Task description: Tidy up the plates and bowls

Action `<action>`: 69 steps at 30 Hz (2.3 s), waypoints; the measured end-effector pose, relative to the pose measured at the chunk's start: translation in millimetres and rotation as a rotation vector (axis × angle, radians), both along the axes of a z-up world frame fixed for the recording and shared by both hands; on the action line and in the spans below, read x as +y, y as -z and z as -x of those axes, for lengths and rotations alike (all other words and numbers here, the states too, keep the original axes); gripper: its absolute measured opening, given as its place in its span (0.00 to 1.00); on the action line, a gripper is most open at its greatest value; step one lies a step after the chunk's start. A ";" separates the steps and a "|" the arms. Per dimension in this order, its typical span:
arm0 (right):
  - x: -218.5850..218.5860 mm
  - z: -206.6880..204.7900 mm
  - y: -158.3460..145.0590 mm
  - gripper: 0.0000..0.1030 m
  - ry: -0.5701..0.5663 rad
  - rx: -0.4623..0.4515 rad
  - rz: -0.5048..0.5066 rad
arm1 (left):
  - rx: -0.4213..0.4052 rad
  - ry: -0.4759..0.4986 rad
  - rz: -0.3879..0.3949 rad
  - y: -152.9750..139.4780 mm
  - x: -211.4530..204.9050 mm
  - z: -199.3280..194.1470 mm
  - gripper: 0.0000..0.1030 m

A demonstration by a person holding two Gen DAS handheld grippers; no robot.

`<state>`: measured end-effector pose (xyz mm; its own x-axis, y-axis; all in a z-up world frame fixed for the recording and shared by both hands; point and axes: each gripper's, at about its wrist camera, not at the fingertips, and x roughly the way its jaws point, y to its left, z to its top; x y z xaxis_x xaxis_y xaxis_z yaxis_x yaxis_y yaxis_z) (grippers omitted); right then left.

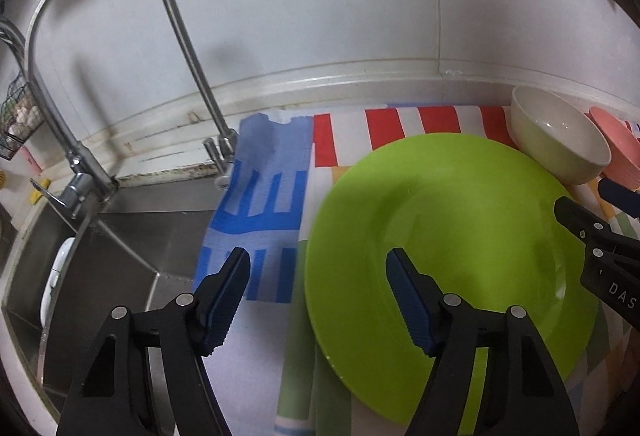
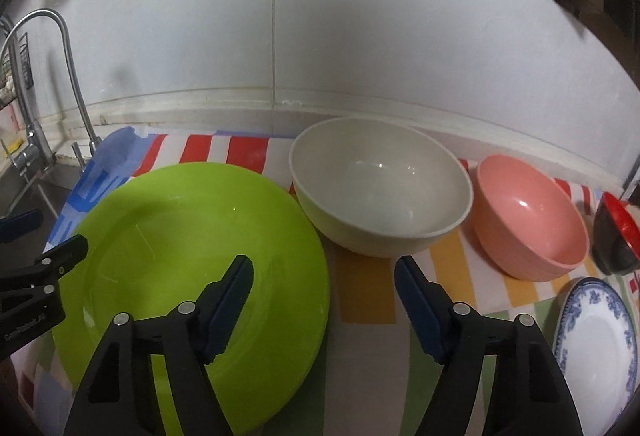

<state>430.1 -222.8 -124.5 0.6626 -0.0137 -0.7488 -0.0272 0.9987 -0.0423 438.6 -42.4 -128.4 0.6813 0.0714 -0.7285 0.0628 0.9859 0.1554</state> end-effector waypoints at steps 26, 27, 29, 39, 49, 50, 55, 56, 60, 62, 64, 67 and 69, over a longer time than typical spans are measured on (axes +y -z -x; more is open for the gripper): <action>15.0 -15.6 2.1 0.35 -0.035 0.103 -0.032 | 0.073 -0.012 0.068 7.5 1.7 -13.8 0.38; 15.5 -15.5 0.8 0.35 -0.036 0.103 -0.034 | 0.070 -0.017 0.068 5.5 2.4 -11.6 0.38; 16.1 -12.5 -3.9 0.35 -0.037 0.100 -0.035 | 0.065 -0.025 0.071 1.1 3.9 -6.6 0.38; 13.8 16.9 -28.4 0.35 -0.029 0.101 -0.040 | 0.044 -0.028 0.084 -21.8 7.0 31.1 0.38; 7.7 76.0 -54.1 0.35 -0.008 0.098 -0.021 | 0.045 0.004 0.089 -37.5 2.1 91.9 0.38; 6.5 81.5 -55.1 0.35 -0.006 0.102 -0.021 | 0.049 0.007 0.089 -37.3 1.9 97.0 0.38; 5.7 112.3 -56.2 0.35 0.006 0.128 -0.012 | 0.084 0.025 0.092 -32.1 0.8 125.3 0.38; 5.6 118.8 -55.7 0.35 0.009 0.135 -0.010 | 0.091 0.032 0.089 -30.6 0.5 131.5 0.38; 6.7 140.4 -53.4 0.35 0.021 0.159 -0.010 | 0.116 0.052 0.082 -25.8 0.2 150.7 0.38; 7.4 149.5 -53.0 0.35 0.027 0.171 -0.009 | 0.129 0.058 0.080 -22.6 0.8 158.7 0.38; 8.7 158.7 -51.8 0.35 0.033 0.183 -0.008 | 0.142 0.065 0.079 -19.6 1.2 166.2 0.38; 9.4 169.2 -50.7 0.35 0.041 0.198 -0.005 | 0.160 0.077 0.077 -14.8 1.6 176.0 0.39; 9.9 175.5 -49.7 0.35 0.046 0.207 -0.003 | 0.167 0.084 0.075 -12.7 1.9 180.4 0.39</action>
